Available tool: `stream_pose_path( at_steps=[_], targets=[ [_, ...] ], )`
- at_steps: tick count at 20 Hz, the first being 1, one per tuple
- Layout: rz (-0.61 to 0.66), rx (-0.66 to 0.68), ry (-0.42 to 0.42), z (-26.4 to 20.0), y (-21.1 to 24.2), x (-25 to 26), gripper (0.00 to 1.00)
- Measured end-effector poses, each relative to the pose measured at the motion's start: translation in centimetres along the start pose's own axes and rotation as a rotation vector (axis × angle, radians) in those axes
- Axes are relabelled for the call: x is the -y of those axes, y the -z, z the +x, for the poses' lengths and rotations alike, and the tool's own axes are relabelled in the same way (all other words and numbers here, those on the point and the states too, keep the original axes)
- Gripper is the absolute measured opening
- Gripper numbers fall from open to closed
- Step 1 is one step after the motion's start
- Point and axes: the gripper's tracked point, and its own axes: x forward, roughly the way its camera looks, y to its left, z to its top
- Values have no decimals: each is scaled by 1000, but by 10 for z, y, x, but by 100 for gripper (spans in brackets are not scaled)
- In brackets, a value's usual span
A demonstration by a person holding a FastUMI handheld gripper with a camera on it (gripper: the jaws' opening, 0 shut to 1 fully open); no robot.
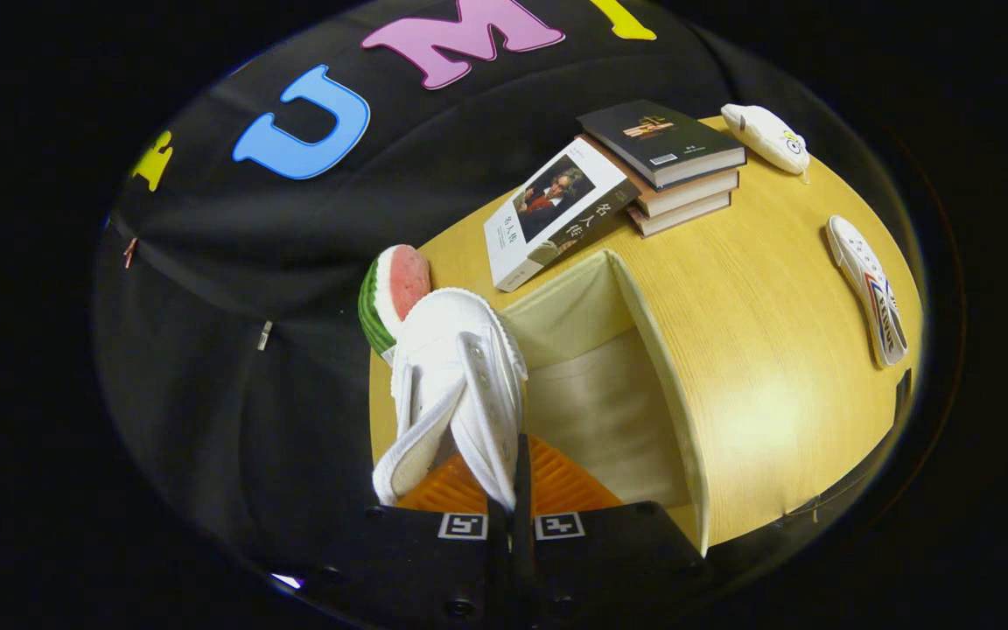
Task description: Open the storage box then place both shoes into the box .Put the left shoe in first, then the right shoe, with the right side of both shoes facing outward in a uniform manner.
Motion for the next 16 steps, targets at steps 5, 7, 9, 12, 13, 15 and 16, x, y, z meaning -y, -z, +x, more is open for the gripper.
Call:
stream_pose_path(
  at_steps=[5, 7, 9, 12, 13, 15, 16],
  targets=[
    [-18, -29, 66, 27, 19, 10, 5],
    [-22, -42, 85, 37, 25, 13, 5],
    [-13, -57, 83, 40, 28, 11, 5],
    [14, -68, 62, 41, 25, 4, 22],
    [-7, -61, 97, 37, 20, 13, 35],
    [-72, -44, 102, 31, 14, 21, 70],
    [-73, -29, 31, 27, 11, 7, 88]
  ],
)
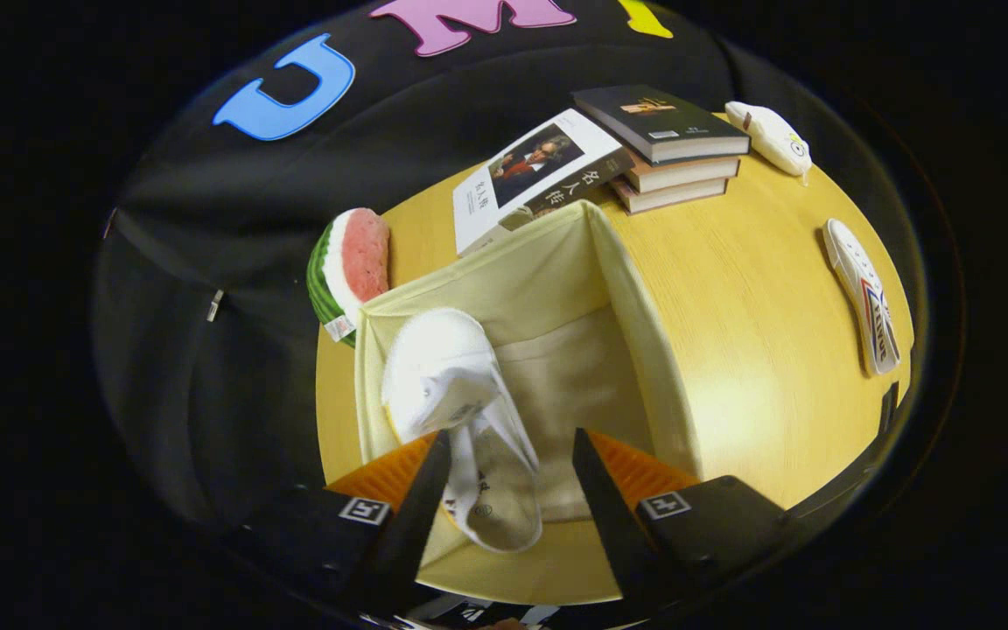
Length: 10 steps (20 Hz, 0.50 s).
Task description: Open the storage box then place both shoes into the box .Put the left shoe in first, then the right shoe, with the right side of both shoes facing outward in a uniform manner.
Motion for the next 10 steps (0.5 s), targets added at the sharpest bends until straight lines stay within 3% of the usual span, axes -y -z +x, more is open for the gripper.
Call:
stream_pose_path(
  at_steps=[1, 7, 10],
  targets=[
    [13, -8, -59, -1, -2, -12, 99],
    [-22, 41, -155, -59, -14, -15, 99],
    [-121, 115, -125, -99, -34, 25, 99]
  ],
)
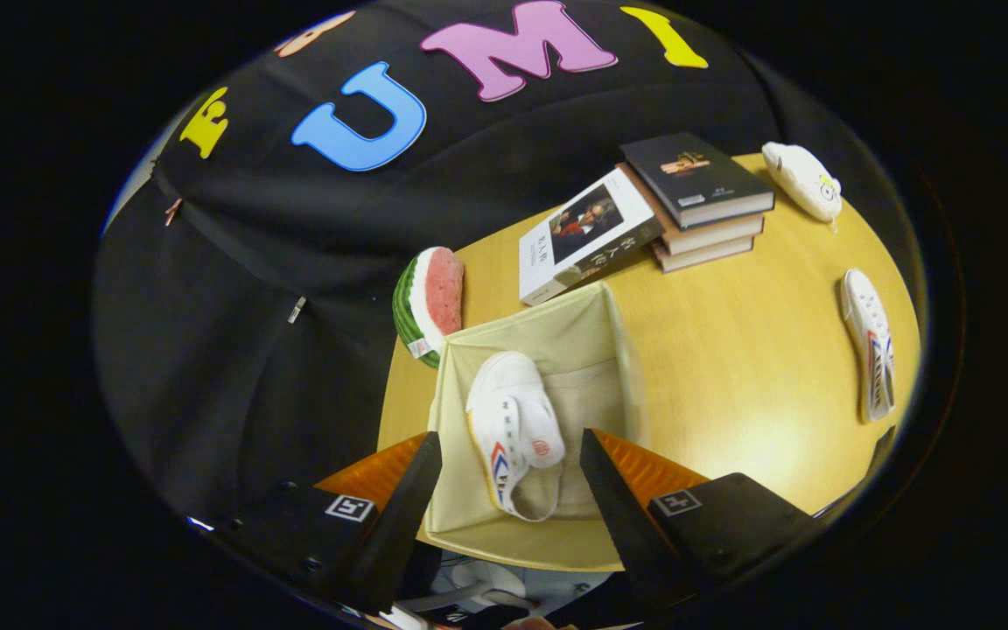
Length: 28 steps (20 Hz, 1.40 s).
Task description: Open the storage box then place both shoes into the box .Put the left shoe in first, then the right shoe, with the right side of both shoes facing outward in a uniform manner.
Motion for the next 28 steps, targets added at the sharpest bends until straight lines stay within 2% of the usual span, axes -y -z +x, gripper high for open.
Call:
stream_pose_path(
  at_steps=[5, 8, 13, 16, 21, 25, 28],
  targets=[
    [-92, 90, 114, -63, -32, 102, 99],
    [-126, 116, 240, -94, -42, 189, 99],
    [-143, 104, 431, -126, -41, 320, 99],
    [-138, 64, 498, -128, -35, 380, 99],
    [-154, -55, 556, -108, -16, 458, 99],
    [-153, -138, 535, -80, -1, 478, 97],
    [-151, -149, 515, -61, -6, 483, 98]
  ],
)
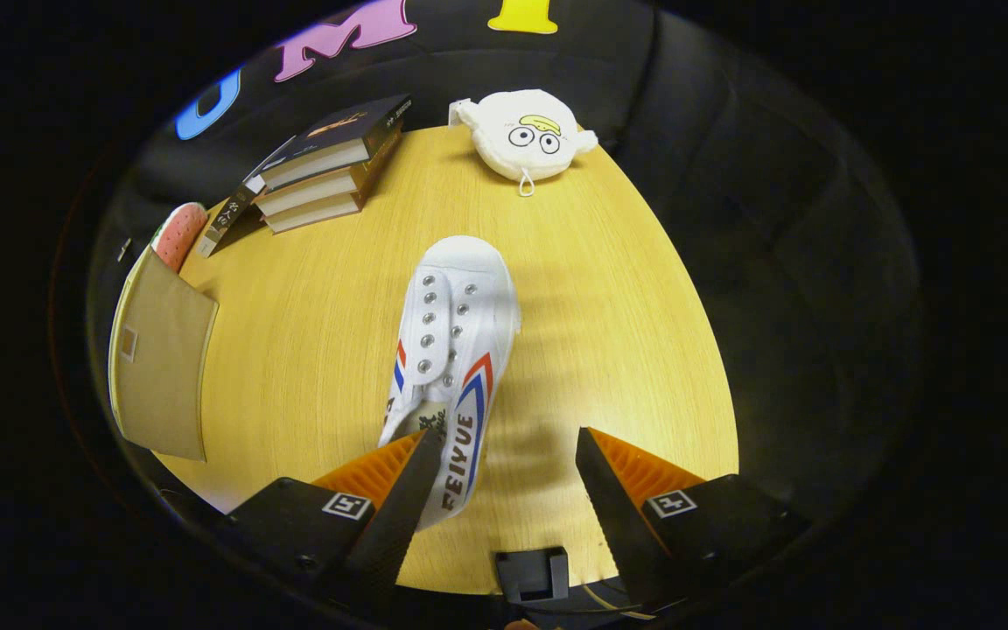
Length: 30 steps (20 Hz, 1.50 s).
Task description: Open the storage box then place both shoes into the box .Put the left shoe in first, then the right shoe, with the right side of both shoes facing outward in a uniform manner.
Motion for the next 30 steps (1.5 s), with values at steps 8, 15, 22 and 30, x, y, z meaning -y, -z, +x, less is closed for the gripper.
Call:
stream_pose_path(
  at_steps=[8, 15, 22, 30],
  targets=[
    [76, -77, -69, 35, -6, -7, 95],
    [262, -105, -193, 39, -5, -27, 36],
    [342, -81, -224, 33, -8, -34, 6],
    [411, -19, -278, -40, -20, -73, 6]
  ],
)
